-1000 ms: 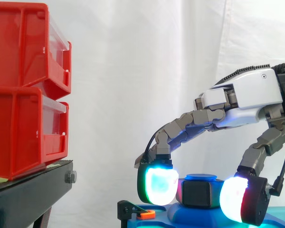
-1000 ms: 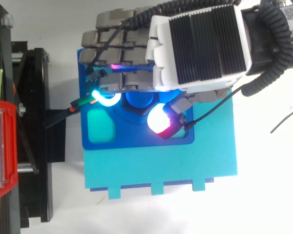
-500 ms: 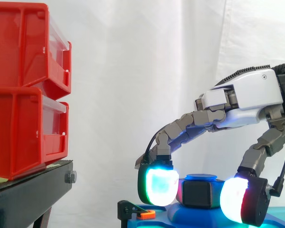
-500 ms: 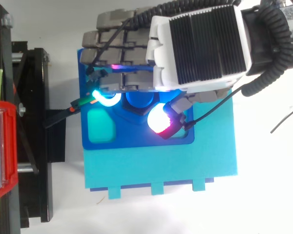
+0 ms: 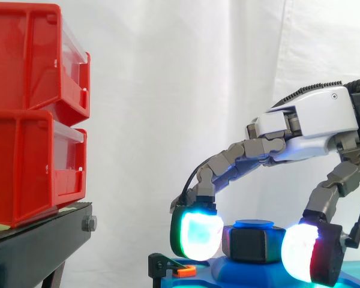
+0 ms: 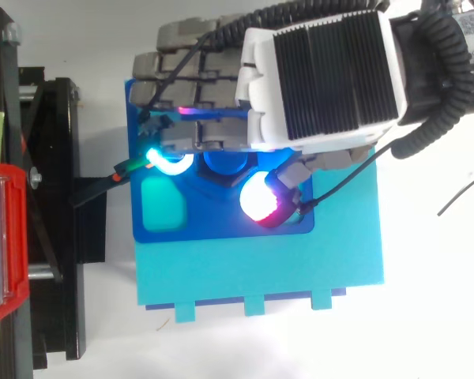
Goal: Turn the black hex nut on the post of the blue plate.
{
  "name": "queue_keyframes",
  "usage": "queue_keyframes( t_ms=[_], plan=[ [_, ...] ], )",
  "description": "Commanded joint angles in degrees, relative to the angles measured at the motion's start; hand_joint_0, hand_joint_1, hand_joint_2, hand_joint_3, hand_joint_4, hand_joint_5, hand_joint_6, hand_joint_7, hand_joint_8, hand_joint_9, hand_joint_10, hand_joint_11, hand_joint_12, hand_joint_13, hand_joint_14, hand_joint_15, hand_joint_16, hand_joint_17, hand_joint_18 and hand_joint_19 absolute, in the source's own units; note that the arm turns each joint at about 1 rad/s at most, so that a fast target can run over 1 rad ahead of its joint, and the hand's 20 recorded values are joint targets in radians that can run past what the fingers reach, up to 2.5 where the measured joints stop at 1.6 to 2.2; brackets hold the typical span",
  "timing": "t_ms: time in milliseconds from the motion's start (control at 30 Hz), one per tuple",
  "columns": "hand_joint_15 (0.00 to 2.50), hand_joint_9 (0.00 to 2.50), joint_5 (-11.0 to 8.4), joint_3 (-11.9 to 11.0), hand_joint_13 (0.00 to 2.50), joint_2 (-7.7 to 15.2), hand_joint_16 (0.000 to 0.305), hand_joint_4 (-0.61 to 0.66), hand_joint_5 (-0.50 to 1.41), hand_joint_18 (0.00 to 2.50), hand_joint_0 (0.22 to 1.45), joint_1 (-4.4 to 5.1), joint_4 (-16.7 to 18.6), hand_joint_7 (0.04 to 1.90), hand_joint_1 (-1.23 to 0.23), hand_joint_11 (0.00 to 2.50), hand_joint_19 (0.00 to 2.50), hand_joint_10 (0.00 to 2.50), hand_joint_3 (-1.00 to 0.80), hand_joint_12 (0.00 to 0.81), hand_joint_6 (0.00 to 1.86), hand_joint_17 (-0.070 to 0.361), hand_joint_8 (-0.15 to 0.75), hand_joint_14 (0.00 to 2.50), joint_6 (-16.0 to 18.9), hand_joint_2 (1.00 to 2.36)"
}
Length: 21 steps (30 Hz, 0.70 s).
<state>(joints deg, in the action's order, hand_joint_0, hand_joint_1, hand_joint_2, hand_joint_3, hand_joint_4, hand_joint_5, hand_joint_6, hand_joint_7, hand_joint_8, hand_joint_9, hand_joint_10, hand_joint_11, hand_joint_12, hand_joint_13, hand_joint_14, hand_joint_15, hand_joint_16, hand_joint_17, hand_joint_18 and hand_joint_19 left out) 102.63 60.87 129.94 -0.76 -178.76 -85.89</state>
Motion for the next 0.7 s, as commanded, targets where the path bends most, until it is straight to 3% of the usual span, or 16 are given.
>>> queue_keyframes(
  t_ms=[0,233,267,367,567,667],
  plan=[
    [0.07,0.29,-0.32,-0.7,0.31,0.0,0.057,0.16,-0.25,0.28,0.42,0.41,0.0,0.76,-0.78,0.00,0.21,0.00,-0.50,0.427,0.50,0.127,0.289,0.00,0.2,1.00],
    [0.06,0.26,-0.67,-3.6,0.29,0.0,0.060,0.16,-0.27,0.27,0.40,1.47,-1.5,0.72,-0.73,0.00,0.22,0.00,-0.50,0.438,0.50,0.135,0.294,0.00,0.2,1.00],
    [0.06,0.26,-0.59,-5.5,0.29,0.0,0.060,0.16,-0.26,0.28,0.40,1.73,-3.6,0.72,-0.72,0.00,0.22,0.00,-0.50,0.438,0.50,0.135,0.295,0.00,0.2,1.00],
    [0.06,0.26,-0.32,-7.9,0.29,-0.1,0.061,0.16,-0.27,0.27,0.40,1.82,-7.5,0.72,-0.70,0.00,0.22,0.00,-0.50,0.440,0.50,0.136,0.298,0.00,0.1,1.00],
    [0.06,0.26,-0.32,-9.0,0.29,-0.3,0.061,0.16,-0.26,0.28,0.39,1.82,-12.1,0.72,-0.69,0.00,0.22,0.00,-0.50,0.443,0.50,0.137,0.299,0.00,-0.2,1.00],
    [0.06,0.26,-0.32,-8.9,0.29,-1.3,0.061,0.17,-0.26,0.27,0.39,1.20,-15.7,0.72,-0.68,0.00,0.22,0.00,-0.50,0.443,0.50,0.137,0.300,0.00,-0.8,1.00]
  ],
)
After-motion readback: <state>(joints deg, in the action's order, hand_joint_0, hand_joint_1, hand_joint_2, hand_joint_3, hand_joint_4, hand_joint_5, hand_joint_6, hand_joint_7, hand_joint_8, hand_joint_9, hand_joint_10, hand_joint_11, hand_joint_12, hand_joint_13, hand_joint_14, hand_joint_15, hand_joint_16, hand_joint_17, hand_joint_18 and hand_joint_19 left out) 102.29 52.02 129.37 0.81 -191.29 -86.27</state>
